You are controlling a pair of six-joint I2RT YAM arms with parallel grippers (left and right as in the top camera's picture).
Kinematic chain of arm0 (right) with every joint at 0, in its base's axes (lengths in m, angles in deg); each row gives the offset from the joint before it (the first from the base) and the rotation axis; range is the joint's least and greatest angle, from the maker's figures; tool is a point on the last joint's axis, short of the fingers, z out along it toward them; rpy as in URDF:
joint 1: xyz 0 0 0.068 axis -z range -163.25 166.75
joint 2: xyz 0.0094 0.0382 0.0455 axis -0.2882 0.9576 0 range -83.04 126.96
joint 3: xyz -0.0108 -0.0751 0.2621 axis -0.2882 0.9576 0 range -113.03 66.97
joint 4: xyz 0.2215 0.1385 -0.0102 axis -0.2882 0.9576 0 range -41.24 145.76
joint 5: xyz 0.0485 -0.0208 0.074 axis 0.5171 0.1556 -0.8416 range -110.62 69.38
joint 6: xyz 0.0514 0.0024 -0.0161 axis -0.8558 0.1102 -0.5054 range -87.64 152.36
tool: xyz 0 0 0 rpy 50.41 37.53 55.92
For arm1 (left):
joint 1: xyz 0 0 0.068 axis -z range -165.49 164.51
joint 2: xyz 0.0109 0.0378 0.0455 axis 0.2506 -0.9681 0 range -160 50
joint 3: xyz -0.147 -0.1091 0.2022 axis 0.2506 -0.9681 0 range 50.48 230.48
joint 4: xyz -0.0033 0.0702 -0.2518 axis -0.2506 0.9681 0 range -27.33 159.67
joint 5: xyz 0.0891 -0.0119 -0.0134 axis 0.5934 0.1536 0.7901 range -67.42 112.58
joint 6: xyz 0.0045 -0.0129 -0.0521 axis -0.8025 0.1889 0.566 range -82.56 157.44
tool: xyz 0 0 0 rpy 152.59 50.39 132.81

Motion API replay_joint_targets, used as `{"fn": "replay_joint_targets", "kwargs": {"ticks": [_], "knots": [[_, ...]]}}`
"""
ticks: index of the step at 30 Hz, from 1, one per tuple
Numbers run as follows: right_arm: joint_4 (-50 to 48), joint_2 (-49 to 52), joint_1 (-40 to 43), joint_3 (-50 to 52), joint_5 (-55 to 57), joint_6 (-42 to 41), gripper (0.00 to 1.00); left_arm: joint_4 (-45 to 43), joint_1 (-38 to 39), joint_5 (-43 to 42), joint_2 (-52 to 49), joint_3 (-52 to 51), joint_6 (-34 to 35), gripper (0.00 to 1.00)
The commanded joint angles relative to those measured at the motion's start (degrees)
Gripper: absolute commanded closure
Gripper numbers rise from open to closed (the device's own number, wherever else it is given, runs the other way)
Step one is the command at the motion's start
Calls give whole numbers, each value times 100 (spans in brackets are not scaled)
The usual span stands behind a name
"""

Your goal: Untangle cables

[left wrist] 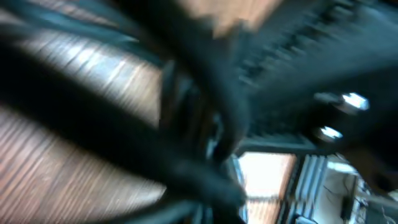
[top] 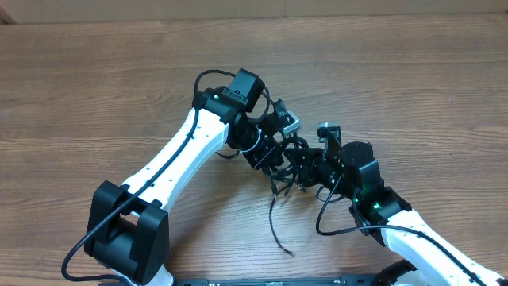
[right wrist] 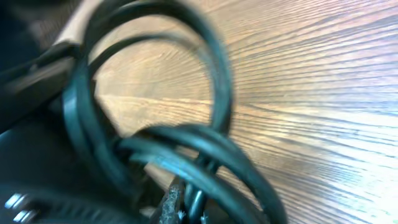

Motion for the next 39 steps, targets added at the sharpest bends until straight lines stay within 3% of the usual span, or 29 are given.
{"fn": "replay_joint_targets", "kwargs": {"ticks": [1, 8, 17, 20, 23, 27, 32, 34, 39], "knots": [[-173, -26, 55, -48, 553, -337, 96, 199, 131, -863, 188, 33, -702, 96], [-271, -26, 55, -48, 361, -542, 90, 146, 160, -885, 186, 33, -695, 96], [-269, -81, 68, -48, -240, -540, 52, 149, -437, -872, 186, 33, -518, 96], [-260, -170, 68, -48, -669, -531, 35, 203, -796, -881, 186, 33, -527, 96], [-192, -278, 144, -48, -1357, -142, 26, 334, -992, -866, 186, 33, -787, 96], [46, -387, 463, -48, -2100, 365, 23, 535, -1045, -750, 186, 33, -1554, 96], [17, -387, 1040, -48, -2940, 717, 19, 570, -1034, -577, 186, 33, -1637, 96], [20, -387, 1220, -46, -3058, 966, 10, 654, -1025, -680, 186, 33, -1851, 96], [-52, -378, 1257, -46, -3058, 1445, 6, 833, -883, -1241, 186, 31, -2326, 96]]}}
